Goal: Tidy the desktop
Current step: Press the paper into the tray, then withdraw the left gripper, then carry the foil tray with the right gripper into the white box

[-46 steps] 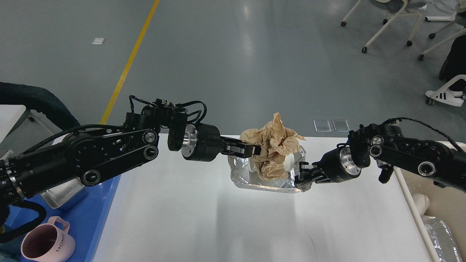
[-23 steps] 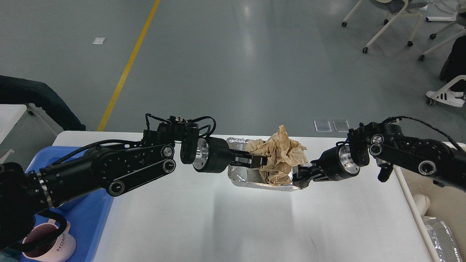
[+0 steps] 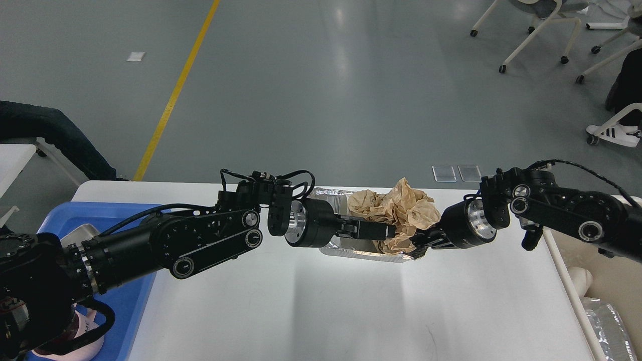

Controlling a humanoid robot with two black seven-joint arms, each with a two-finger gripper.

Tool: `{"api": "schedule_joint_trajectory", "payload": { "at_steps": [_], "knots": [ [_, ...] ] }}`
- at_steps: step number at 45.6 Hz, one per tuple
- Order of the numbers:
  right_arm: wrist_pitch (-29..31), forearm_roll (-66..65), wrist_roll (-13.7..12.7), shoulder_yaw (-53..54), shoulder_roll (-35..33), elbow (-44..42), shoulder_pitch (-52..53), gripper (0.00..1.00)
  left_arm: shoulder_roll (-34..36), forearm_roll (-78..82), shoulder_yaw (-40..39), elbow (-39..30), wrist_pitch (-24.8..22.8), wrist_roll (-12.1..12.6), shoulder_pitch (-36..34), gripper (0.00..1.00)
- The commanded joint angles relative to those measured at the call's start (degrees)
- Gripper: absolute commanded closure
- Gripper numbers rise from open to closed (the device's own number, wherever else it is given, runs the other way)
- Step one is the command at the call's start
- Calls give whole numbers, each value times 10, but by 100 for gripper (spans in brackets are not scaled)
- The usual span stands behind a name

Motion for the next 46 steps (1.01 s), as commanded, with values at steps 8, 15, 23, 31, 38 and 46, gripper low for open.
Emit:
{"api": "schedule_joint_trajectory", "payload": {
  "at_steps": [8,15,23,31,38,46],
  "knots": [
    [-1,0,0,19,-14,0,-9,100,90,-1,-14,-57,-15,-3,-5,3],
    [-3,0,0,21,-17,0,-12,100,177,-20,-60,-101,-30,-5,6,3],
    [-5,0,0,22,-17,-1,-14,100,276,-104,-128,-103,-32,-5,29,3],
    [-7,1,-1,30,-20,-5,-16,100,350,-235,-233,-102,-23,-8,92,3],
    [-15,1,-1,54,-21,-5,-31,100,348,-382,-378,-93,-4,-9,208,3],
    [-17,13,0,104,-57,-8,-60,100,289,-524,-533,-83,12,-9,337,3]
  ]
}}
